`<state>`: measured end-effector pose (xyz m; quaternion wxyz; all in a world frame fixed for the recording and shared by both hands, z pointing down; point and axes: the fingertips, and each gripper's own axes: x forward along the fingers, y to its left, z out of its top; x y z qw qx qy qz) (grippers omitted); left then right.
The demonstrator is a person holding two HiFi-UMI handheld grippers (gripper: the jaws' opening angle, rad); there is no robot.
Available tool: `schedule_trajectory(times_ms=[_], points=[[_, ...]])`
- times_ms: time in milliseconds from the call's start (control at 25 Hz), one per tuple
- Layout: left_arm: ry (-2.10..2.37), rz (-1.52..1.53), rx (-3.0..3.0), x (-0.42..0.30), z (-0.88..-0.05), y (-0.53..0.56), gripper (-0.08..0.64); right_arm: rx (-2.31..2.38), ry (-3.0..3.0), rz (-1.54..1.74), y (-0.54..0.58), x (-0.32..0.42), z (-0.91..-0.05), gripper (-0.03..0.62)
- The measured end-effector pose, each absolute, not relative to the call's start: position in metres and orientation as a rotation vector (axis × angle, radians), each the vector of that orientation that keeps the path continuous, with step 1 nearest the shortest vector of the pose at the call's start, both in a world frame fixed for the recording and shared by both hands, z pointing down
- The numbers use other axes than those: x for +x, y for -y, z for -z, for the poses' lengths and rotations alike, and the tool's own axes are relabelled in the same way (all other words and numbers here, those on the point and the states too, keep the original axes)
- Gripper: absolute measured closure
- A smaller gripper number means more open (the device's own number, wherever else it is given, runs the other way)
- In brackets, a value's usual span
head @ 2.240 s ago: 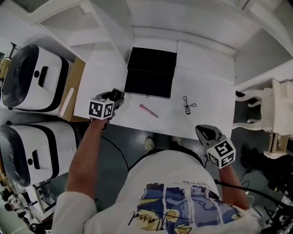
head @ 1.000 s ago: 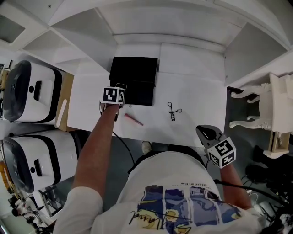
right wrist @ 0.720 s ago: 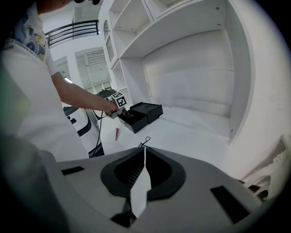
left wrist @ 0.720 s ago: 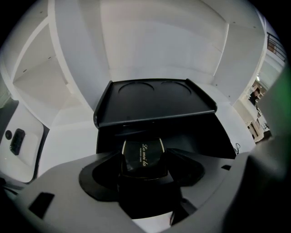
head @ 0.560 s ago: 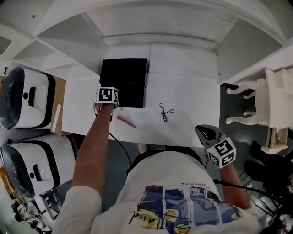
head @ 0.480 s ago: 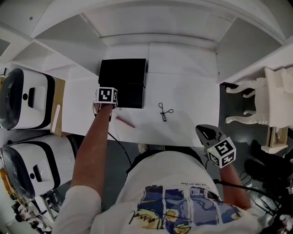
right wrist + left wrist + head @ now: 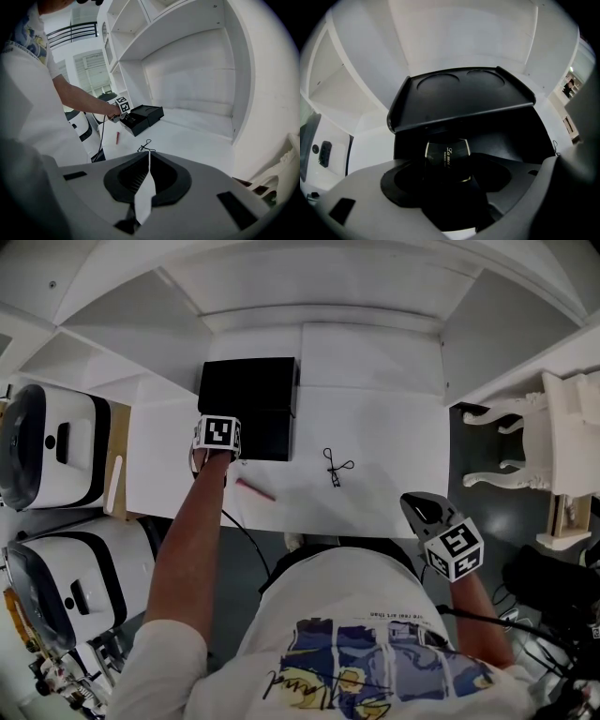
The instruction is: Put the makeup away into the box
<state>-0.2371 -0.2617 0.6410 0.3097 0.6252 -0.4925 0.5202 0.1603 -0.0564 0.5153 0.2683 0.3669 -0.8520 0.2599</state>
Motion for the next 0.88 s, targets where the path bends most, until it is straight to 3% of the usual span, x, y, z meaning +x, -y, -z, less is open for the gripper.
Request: schedule_trajectory(times_ms=[880], points=[[1.311,-1.125,1.922,-0.232,-0.578,0.252,0.229,0.977,2.329,-0.636,0.051,0.113,-0.504,0.565]])
